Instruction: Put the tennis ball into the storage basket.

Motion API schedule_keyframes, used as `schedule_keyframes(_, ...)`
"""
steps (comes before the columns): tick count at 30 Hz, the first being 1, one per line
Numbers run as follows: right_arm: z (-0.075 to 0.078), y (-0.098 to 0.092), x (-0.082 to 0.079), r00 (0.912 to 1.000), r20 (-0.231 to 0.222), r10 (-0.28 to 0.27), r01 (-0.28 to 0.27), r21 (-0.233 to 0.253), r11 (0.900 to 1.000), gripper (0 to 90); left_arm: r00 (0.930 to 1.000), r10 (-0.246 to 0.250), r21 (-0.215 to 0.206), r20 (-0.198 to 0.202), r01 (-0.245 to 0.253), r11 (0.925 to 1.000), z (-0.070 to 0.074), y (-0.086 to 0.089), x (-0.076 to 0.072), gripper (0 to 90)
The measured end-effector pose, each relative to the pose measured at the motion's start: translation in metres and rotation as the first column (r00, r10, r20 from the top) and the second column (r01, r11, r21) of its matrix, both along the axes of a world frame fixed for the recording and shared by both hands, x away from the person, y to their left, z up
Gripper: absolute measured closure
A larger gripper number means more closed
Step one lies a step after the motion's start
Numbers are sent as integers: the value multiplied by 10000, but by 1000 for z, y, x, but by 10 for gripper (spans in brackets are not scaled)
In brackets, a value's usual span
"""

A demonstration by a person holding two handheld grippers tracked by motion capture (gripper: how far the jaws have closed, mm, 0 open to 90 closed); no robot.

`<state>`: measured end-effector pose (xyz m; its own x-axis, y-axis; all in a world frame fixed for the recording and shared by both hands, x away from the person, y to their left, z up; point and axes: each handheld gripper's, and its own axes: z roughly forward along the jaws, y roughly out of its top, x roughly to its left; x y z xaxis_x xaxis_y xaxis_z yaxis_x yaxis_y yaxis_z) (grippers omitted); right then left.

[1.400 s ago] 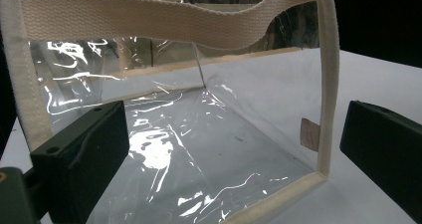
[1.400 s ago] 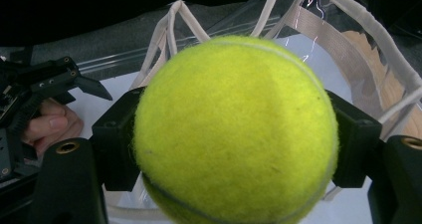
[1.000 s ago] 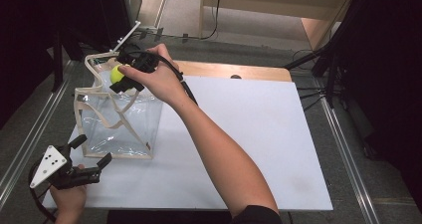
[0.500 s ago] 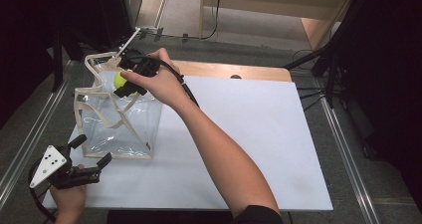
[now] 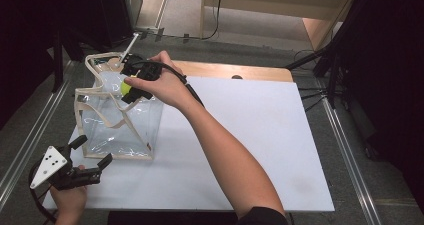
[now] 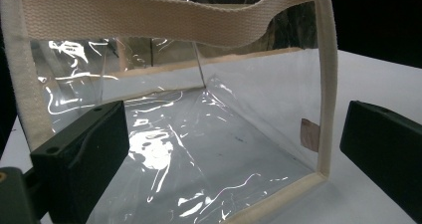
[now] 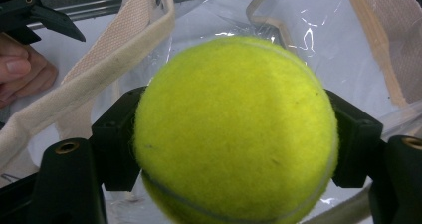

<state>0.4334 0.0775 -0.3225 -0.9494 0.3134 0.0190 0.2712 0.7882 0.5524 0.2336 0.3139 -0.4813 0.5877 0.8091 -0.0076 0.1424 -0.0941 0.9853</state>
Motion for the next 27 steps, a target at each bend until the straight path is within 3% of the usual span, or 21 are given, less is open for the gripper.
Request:
schedule_keyframes(7,-1,0,-1,9999,-100,24,-22,151,9999,217,10000,-2,8,2,2,10000,0,0,0,0)
schedule_keyframes(8,-2,-1,-3,10000,25,-18,17,452,9990,194,10000,-8,10,4,8,10000,0,0,0,0)
schedule_keyframes(9,-2,-1,-3,10000,25,-18,17,452,9990,194,10000,-8,8,7,8,10000,0,1,0,0)
schedule_keyframes(10,0,-3,-4,10000,26,20,-22,824,9966,153,10000,-3,9,-2,3,10000,0,1,0,0)
schedule_keyframes(13,4,-6,-6,10000,81,-53,43,1182,9930,151,10000,-3,8,2,3,10000,0,1,0,0)
schedule_keyframes(15,6,-8,-7,9997,214,-128,98,1342,9909,89,10000,-1,8,-1,1,10000,0,0,0,0)
schedule_keyframes(20,11,-17,-11,9982,564,-222,115,1838,9829,89,10000,7,4,-3,-7,10000,0,0,0,0)
schedule_keyframes(27,15,-36,-16,9962,539,-677,538,2272,9724,89,10000,-2,-19,-18,2,10000,0,0,0,0)
